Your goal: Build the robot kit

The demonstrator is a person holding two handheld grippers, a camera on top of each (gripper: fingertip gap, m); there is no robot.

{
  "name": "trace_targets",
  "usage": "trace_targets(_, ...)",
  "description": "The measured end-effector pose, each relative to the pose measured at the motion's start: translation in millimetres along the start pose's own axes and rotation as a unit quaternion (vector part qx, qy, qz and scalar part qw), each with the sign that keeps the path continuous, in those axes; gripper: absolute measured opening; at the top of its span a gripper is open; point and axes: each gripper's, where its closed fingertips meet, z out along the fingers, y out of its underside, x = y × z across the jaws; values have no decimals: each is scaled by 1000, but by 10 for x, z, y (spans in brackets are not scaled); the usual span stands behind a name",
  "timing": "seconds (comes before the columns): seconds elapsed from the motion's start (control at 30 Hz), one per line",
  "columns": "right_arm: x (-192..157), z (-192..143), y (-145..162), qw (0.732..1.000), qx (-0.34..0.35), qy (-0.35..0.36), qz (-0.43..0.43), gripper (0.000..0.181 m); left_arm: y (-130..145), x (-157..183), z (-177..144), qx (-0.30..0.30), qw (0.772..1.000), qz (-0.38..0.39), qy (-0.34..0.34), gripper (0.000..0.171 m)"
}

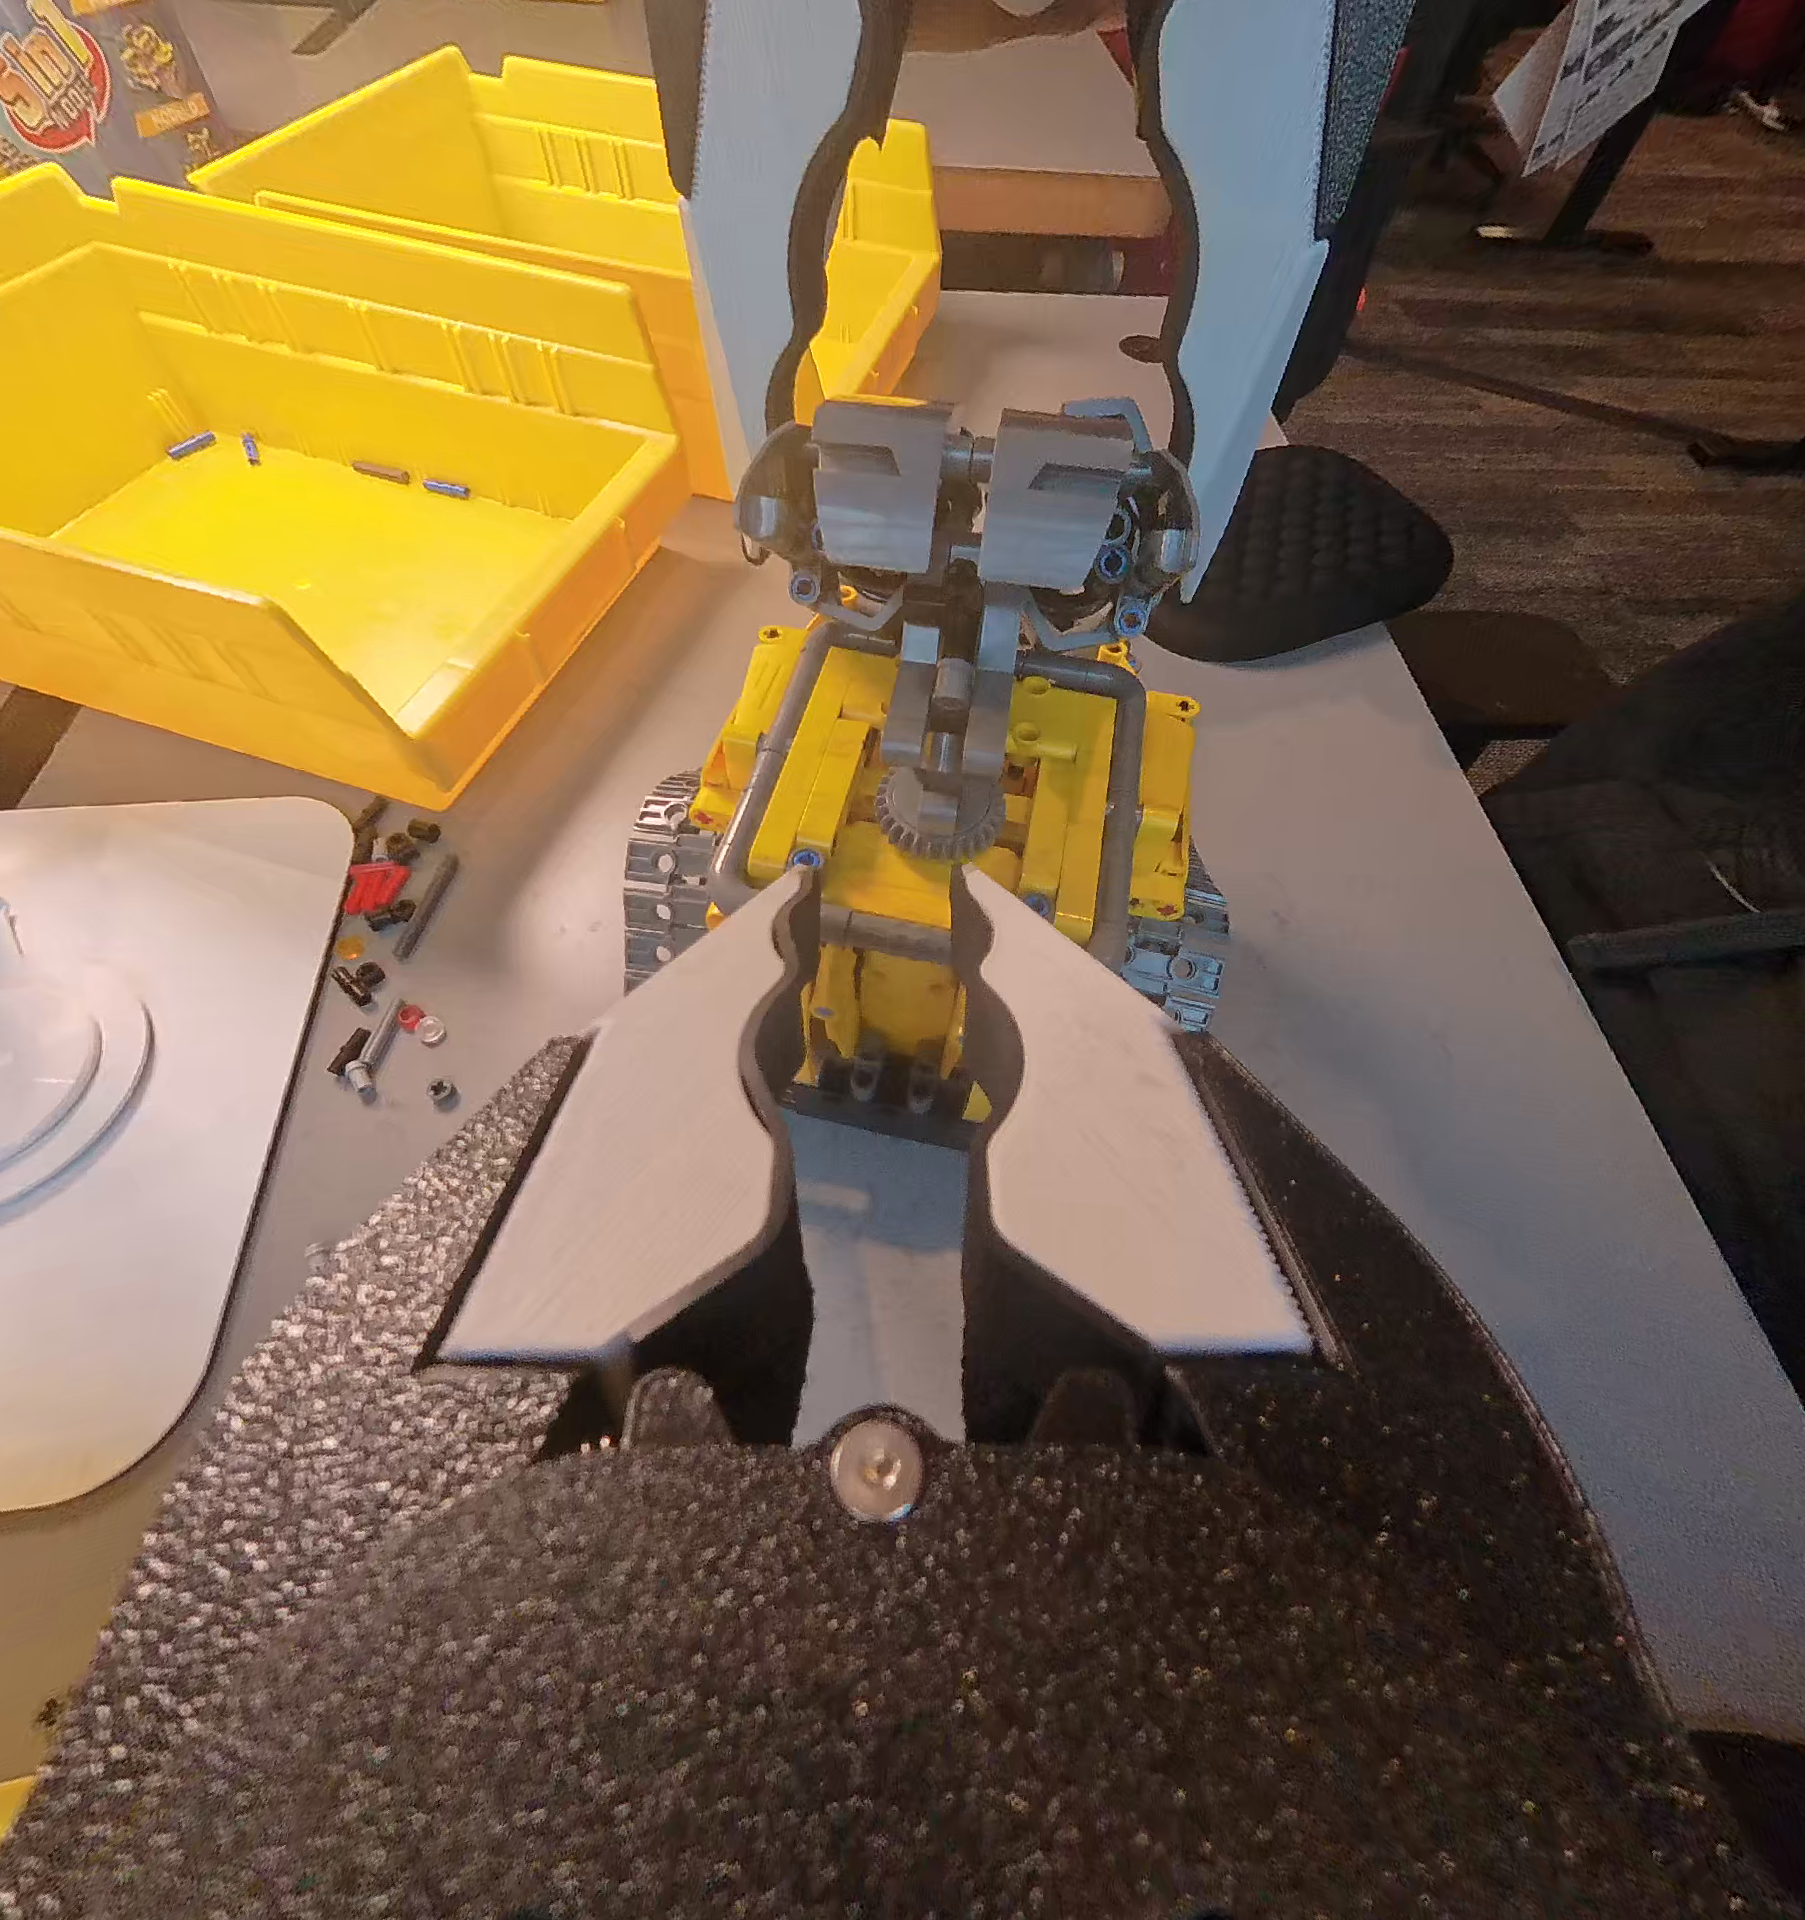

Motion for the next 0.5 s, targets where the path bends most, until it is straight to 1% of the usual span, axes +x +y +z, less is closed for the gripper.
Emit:
trace_targets(0.13,-8,-4,-3,1000,1,-1,2,96,-40,41,34,5,1000,3,5,25)
trace_targets(0.37,-24,-74,-77,1000,8,-1,2,94,-108,85,154,10,1000,18,-1,38)
trace_targets(0.43,-25,-101,-132,1000,12,-3,3,94,-120,78,171,14,1000,18,-3,37)
trace_targets(0.5,-28,-133,-203,1000,16,-5,1,93,-100,74,180,9,1000,19,-4,32)
